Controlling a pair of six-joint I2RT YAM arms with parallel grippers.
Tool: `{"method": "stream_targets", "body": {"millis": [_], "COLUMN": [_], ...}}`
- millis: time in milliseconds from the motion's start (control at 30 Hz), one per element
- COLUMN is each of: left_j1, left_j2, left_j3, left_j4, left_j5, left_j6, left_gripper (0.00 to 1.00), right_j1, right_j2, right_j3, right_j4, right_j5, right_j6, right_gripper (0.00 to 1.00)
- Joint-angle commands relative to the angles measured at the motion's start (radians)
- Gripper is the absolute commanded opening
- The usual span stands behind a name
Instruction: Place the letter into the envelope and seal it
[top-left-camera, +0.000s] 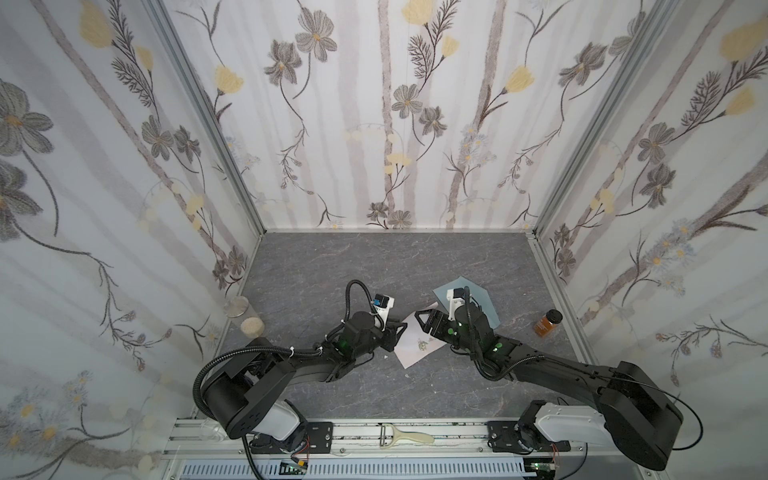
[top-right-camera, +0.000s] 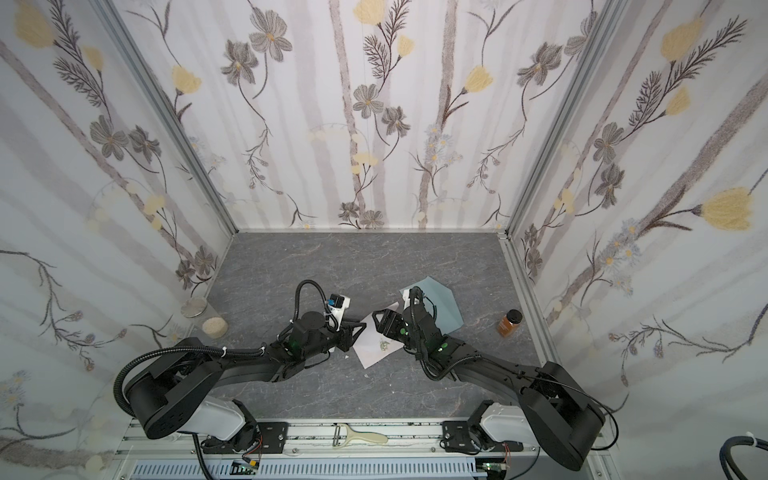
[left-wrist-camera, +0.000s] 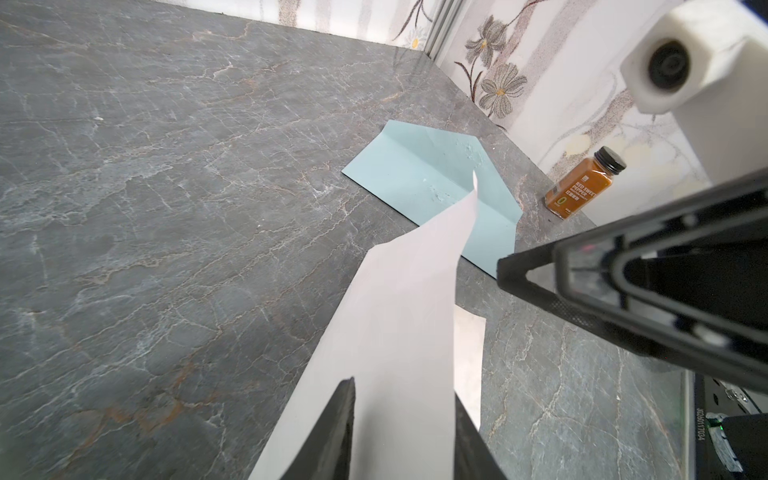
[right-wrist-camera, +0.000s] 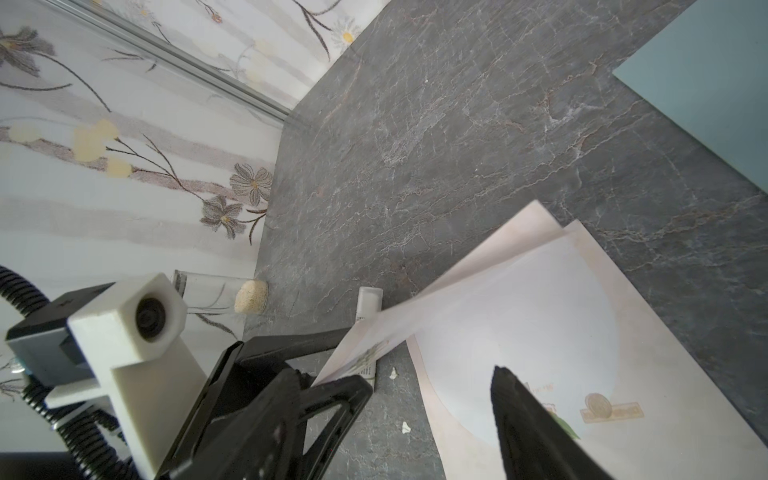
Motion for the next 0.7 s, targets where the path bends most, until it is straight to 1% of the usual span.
{"method": "stream_targets", "body": {"millis": [0,133,433,533,667], "left_j1": [-0.01,-0.027,-0.053,-0.059,-0.064], "left_j2": [0.004,0.005,0.002,0.004,-0.004], "left_j3": [0.001,0.003,0.001,-0.001,-0.007], "left_j4": [0.021,0.021,0.021,0.022,0.022], "left_j5": [-0.008,-0.005,0.0,-0.005,-0.021], "left_j6": [-0.019,-0.028,-0.054,-0.059,-0.075], "left_gripper": [0.35,0.35,0.34,0.34,0.34], "right_j1": [0.004,0.005,0.014,0.017,0.02], "right_j2": [0.023,0.068,0.129,0.14,0.157], "right_j3": [0.023,0.046,0.057,0.057,0.049], "right_j4": [0.059,0.042,0.071,0.074,0.077], "right_j5": [0.041,0.051,0.057,0.066,0.078], "right_j6": [0.057,0.081,0.12,0.131,0.143], "right_gripper": [0.74,0.74,0.73,0.69,0.63]}}
